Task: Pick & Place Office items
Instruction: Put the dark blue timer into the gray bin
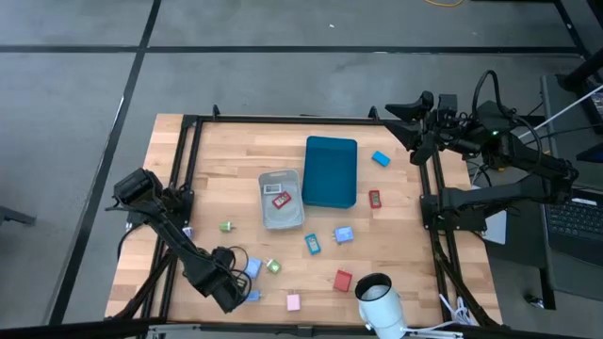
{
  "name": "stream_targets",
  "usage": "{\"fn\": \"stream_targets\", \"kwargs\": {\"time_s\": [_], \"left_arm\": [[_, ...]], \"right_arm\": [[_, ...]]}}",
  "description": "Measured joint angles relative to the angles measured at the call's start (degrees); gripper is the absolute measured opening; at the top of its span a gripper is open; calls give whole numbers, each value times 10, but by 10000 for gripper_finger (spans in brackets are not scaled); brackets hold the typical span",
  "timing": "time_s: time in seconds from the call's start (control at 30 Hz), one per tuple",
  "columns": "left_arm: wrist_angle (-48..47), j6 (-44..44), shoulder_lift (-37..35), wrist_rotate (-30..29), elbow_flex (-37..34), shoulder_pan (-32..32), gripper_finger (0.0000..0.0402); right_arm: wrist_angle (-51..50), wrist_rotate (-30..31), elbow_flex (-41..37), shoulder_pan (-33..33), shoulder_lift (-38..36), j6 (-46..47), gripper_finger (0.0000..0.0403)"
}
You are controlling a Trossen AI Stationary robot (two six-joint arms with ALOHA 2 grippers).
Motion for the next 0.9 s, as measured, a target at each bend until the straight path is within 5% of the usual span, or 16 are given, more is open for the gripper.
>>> {"fn": "stream_targets", "kwargs": {"time_s": [0.13, 0.37, 0.63, 0.9], "left_arm": [[-23, 33, -2, 7, 9, 0, 234], [-139, 244, -2, 9, 55, 1, 235], [-144, 464, -2, -7, 61, 4, 236], [-151, 526, -2, -45, 61, 14, 235]], "right_arm": [[0, 0, 0, 0, 0, -10, 265], [0, 0, 0, 0, 0, -11, 265], [0, -13, 0, 0, 1, -9, 265], [1, -13, 0, 0, 3, 4, 265]]}}
